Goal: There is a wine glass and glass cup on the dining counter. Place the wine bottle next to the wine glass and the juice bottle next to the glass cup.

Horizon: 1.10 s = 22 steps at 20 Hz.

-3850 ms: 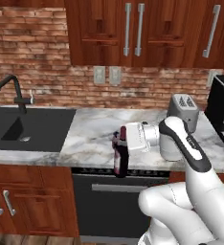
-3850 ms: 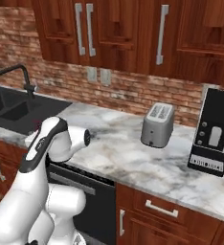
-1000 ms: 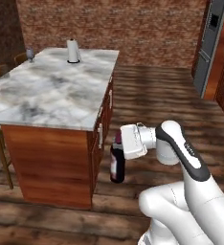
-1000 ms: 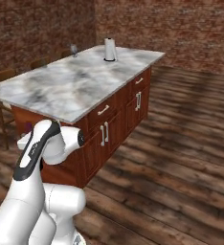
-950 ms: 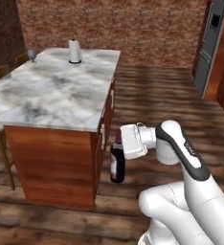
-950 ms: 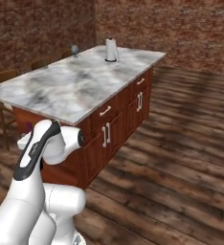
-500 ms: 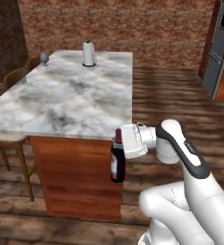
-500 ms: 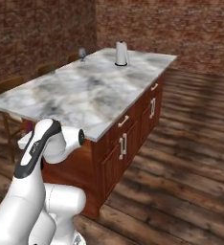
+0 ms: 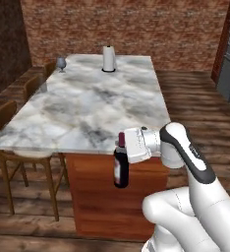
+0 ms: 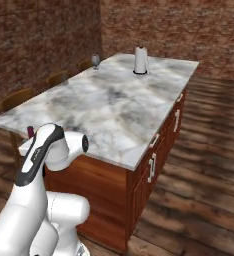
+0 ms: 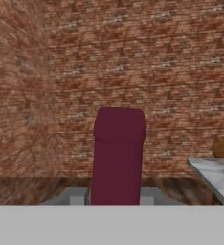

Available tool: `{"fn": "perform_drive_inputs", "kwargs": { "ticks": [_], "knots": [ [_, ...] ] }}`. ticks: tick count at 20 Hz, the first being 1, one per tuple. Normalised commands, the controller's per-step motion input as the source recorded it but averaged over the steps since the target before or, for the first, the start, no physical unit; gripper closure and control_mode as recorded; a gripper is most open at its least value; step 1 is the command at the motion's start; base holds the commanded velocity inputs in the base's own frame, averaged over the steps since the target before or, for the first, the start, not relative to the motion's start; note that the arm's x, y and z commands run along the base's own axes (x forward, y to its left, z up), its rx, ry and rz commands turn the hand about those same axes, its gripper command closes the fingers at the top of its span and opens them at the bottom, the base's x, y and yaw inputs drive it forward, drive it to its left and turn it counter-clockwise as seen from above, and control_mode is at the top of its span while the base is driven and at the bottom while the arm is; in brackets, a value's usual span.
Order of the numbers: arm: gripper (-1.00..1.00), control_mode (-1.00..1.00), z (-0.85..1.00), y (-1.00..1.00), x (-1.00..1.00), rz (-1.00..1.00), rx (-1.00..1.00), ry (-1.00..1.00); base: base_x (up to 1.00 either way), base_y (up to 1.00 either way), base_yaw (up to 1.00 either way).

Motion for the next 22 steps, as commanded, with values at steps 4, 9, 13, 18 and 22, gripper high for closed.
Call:
{"fn": "perform_drive_inputs", "kwargs": {
  "ticks": [4,9,13,18,22],
  "knots": [
    [1.00,1.00,0.00,0.00,0.00,0.00,0.00,0.00,0.63,0.70,-0.09],
    [1.00,1.00,0.00,0.00,0.00,0.00,0.00,0.00,0.59,0.73,-0.09],
    [1.00,1.00,0.00,0.00,0.00,0.00,0.00,0.00,0.56,0.76,-0.09],
    [1.00,1.00,0.00,0.00,0.00,0.00,0.00,0.00,0.55,0.77,-0.08],
    [1.00,1.00,0.00,0.00,0.00,0.00,0.00,0.00,0.50,0.79,-0.08]
  ]
}}
